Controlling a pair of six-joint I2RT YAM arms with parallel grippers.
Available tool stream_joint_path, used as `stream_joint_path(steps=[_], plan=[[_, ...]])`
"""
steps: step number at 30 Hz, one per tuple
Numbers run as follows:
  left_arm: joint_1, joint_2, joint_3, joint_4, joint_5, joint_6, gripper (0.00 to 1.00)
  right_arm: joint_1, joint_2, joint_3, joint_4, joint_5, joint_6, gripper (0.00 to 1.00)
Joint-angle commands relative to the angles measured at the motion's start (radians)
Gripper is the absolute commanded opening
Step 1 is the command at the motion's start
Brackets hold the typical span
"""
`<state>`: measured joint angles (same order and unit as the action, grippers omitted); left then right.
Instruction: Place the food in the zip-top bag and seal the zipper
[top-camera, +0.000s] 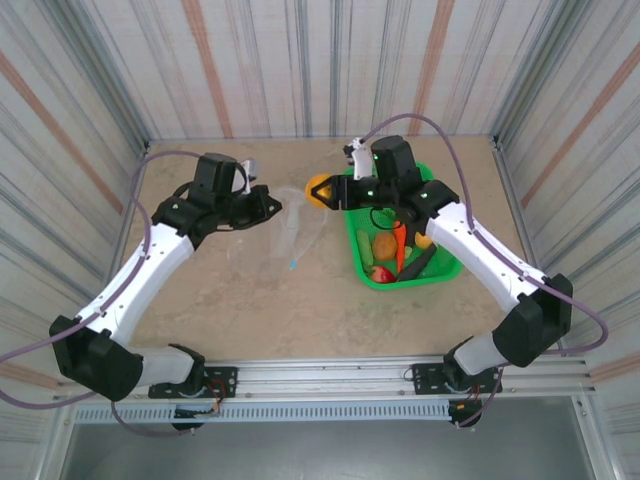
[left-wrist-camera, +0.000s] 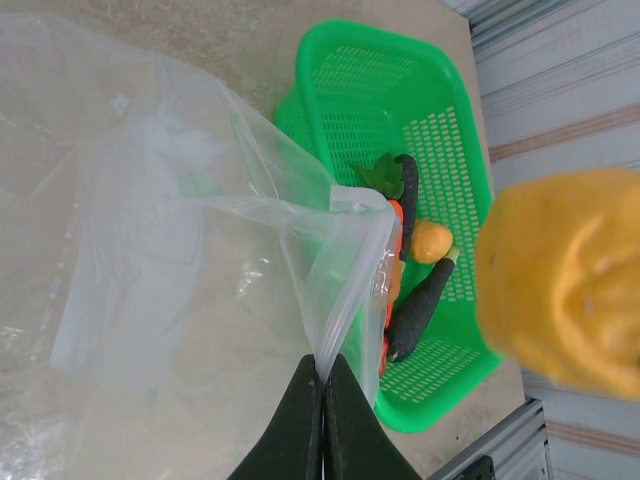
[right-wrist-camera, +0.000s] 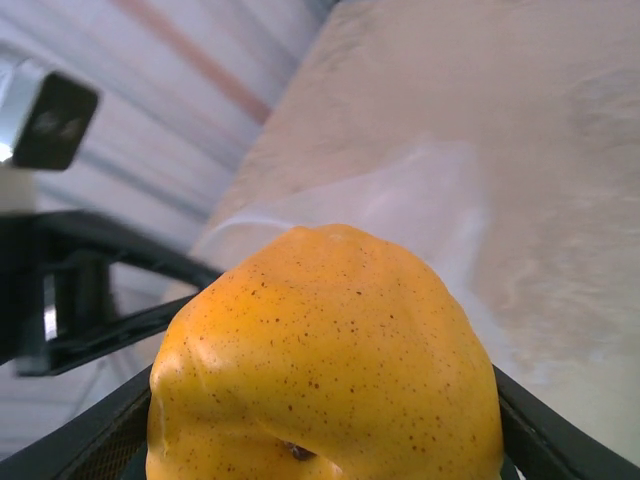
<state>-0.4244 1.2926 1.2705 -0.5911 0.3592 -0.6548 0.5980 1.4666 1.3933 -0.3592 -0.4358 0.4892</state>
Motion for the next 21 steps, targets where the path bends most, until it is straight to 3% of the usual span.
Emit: stream_joint_path(steps=[1,7,13,18,21], plan=[[0.012,0.004,0.048,-0.007,0.058,-0.006,0.0,0.023,0.036,-0.014,0.099,-0.085,0.086,0.65],[0.038,0.001,0.105,-0.044,0.103,-0.015,0.0,0.104,0.129,0.021,0.019,0.019,0.037,0.65],[0.074,-0.009,0.138,-0.052,0.153,-0.008,0.0,0.122,0.181,0.047,-0.119,0.159,-0.001,0.65],[0.093,-0.017,0.162,-0.1,0.114,0.034,0.0,0.151,0.233,0.171,-0.338,0.412,-0.107,0.81],[0.123,-0.028,0.164,-0.107,0.121,0.037,0.0,0.154,0.258,0.232,-0.414,0.466,-0.169,0.93]])
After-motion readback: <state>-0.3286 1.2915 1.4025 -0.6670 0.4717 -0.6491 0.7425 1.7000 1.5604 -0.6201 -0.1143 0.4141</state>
